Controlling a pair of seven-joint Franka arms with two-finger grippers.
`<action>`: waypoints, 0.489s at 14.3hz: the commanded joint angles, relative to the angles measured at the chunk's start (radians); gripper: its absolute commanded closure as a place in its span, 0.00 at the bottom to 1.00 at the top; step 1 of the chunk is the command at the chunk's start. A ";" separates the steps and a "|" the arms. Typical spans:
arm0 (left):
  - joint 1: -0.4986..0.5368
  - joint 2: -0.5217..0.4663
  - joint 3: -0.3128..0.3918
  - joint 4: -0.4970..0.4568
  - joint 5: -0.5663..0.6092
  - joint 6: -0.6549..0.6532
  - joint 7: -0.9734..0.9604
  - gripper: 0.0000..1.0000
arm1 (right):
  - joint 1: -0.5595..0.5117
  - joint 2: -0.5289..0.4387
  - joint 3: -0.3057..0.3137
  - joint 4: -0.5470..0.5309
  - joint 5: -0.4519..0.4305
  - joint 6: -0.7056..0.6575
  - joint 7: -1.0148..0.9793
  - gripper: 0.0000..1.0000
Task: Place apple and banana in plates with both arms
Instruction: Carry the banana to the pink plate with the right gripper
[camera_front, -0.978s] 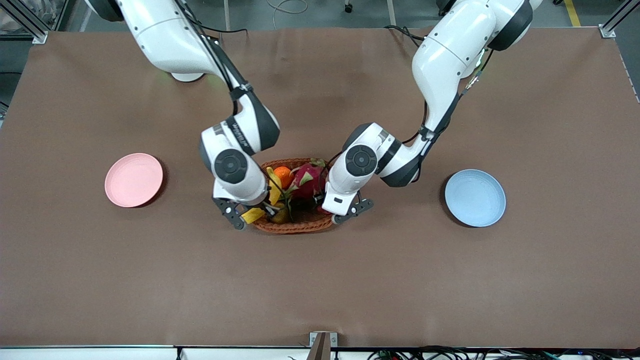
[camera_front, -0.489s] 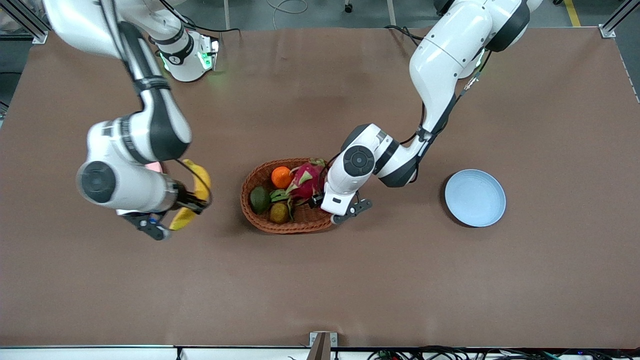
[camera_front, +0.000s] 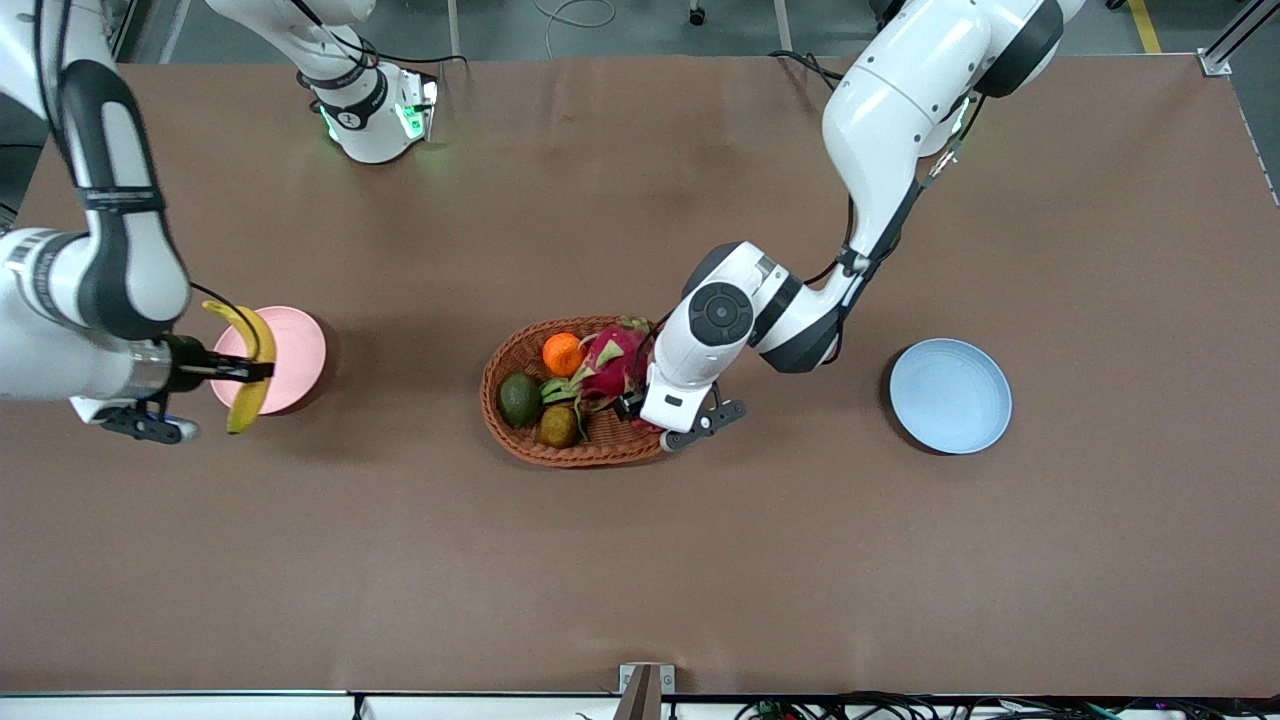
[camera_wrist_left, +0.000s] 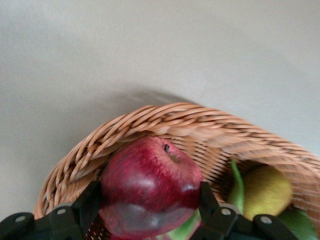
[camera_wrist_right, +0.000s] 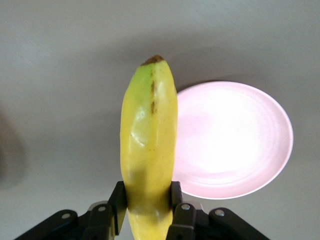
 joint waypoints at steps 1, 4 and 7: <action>0.001 -0.068 0.008 -0.008 0.012 -0.069 -0.020 0.52 | -0.105 -0.055 0.024 -0.156 0.094 0.073 -0.212 0.98; 0.048 -0.140 0.008 -0.022 0.016 -0.155 -0.017 0.52 | -0.161 -0.049 0.024 -0.280 0.211 0.196 -0.416 0.98; 0.129 -0.229 0.008 -0.062 0.018 -0.276 0.017 0.52 | -0.184 -0.040 0.022 -0.305 0.278 0.217 -0.509 0.98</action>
